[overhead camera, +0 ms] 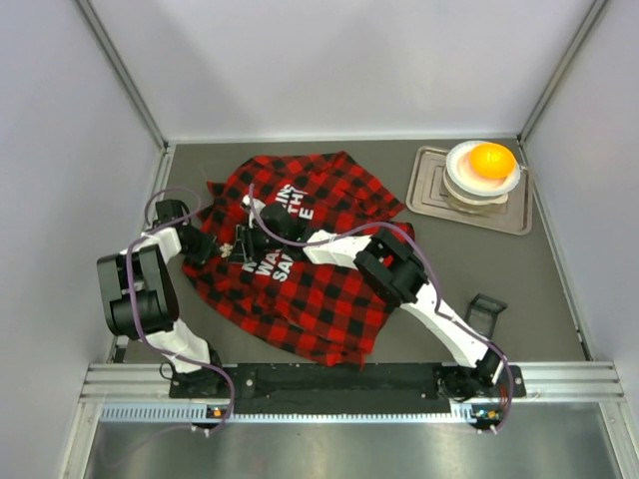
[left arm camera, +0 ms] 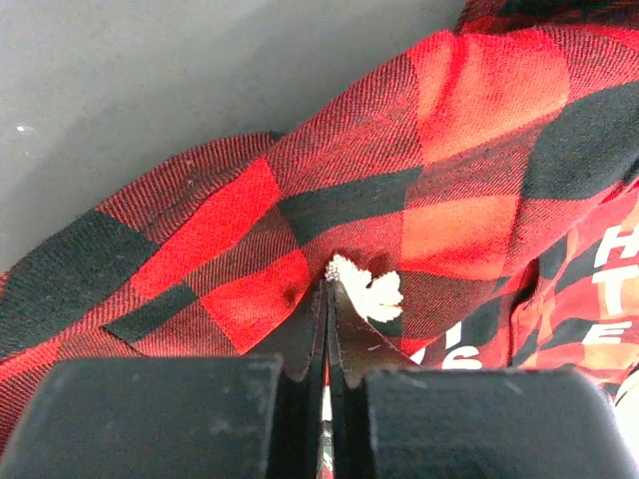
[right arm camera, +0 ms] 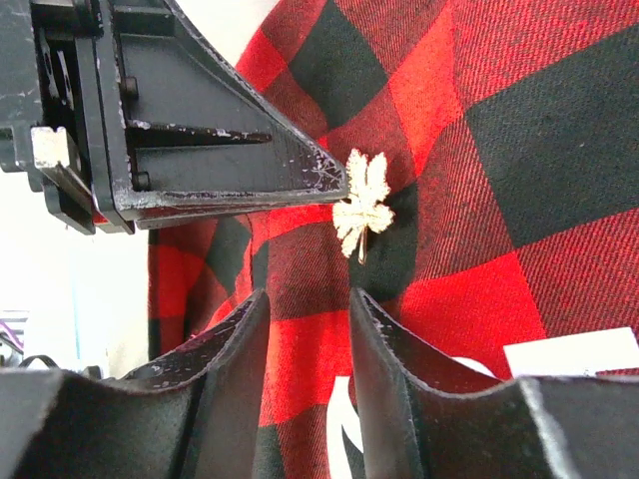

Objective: Remove the brooch from the garment

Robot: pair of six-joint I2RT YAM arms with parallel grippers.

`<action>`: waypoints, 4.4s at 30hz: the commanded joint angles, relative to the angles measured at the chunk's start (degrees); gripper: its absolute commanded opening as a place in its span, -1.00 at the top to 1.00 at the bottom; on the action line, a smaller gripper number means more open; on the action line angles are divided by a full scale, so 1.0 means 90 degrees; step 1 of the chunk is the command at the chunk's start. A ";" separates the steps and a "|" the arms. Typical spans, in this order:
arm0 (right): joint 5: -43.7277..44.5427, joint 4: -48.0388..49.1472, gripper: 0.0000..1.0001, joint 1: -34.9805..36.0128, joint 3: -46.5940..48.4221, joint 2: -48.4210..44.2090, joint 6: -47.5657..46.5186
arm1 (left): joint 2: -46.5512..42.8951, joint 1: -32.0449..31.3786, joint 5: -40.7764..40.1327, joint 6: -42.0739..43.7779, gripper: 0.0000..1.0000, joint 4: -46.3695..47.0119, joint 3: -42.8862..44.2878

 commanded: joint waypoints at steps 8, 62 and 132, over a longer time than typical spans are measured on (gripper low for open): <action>-0.0065 0.0209 0.07 0.0055 0.0626 0.0432 0.0025 | -0.0165 0.0100 -0.0222 0.0054 0.80 0.0423 -0.0444; -0.0250 -0.0642 0.04 -0.0150 0.2092 0.1077 -0.0229 | -0.0536 0.0296 0.0539 0.0348 0.33 0.0981 -0.0845; 0.0130 -0.2038 0.29 -0.0638 -0.0037 -0.1550 -0.1039 | 0.2208 -0.0915 -0.2282 -0.1870 -0.04 -0.4077 0.3198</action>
